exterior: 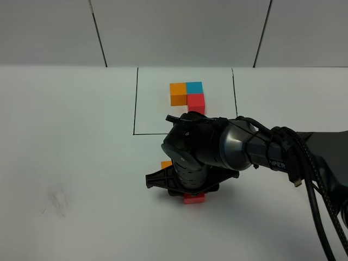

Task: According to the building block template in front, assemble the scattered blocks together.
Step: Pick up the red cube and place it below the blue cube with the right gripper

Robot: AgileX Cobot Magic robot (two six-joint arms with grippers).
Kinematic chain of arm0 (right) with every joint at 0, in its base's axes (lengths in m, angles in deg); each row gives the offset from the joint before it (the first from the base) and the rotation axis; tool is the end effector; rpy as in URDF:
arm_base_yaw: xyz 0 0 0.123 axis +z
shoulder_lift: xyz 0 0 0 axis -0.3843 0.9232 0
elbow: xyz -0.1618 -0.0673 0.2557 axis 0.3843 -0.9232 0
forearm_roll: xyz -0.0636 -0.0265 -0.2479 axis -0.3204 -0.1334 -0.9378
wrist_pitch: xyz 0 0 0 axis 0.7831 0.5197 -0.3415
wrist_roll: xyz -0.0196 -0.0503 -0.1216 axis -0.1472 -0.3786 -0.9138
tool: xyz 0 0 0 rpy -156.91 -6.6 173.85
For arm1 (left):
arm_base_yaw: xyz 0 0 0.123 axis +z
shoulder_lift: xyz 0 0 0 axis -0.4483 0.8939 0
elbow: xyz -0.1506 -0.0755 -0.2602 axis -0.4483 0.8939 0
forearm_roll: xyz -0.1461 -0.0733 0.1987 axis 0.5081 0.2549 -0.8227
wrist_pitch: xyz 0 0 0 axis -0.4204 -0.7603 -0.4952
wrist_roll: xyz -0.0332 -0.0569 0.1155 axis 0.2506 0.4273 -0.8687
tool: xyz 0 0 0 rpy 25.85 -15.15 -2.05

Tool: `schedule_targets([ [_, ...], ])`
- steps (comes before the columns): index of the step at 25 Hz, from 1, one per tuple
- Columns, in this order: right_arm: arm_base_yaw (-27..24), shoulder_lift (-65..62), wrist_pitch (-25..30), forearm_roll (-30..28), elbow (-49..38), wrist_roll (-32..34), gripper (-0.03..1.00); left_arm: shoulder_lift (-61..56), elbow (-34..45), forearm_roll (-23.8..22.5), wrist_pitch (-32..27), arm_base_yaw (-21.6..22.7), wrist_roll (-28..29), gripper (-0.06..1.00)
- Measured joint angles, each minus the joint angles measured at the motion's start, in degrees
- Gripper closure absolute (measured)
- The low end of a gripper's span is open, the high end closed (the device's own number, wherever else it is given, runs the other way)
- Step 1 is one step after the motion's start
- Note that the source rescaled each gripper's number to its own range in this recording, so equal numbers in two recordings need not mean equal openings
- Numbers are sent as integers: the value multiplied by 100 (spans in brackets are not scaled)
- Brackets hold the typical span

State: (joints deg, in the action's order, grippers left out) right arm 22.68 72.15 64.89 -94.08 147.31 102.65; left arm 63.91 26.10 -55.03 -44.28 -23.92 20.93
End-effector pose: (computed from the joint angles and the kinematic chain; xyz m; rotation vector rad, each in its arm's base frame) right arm 0.3200 0.2886 0.1086 -0.0234 2.9104 -0.0462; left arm 0.0089 -0.0110 0.2619 0.1311 2.0457 0.0181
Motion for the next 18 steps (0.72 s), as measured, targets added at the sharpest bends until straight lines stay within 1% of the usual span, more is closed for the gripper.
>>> schedule_targets([
  [11, 0, 112, -43, -45, 119, 5, 95, 0, 0, 0, 0, 0, 0, 29],
  [14, 0, 230, 166, -51, 344, 5, 95, 0, 0, 0, 0, 0, 0, 29],
  [18, 0, 484, 691, -39, 805, -1, 95, 0, 0, 0, 0, 0, 0, 29],
])
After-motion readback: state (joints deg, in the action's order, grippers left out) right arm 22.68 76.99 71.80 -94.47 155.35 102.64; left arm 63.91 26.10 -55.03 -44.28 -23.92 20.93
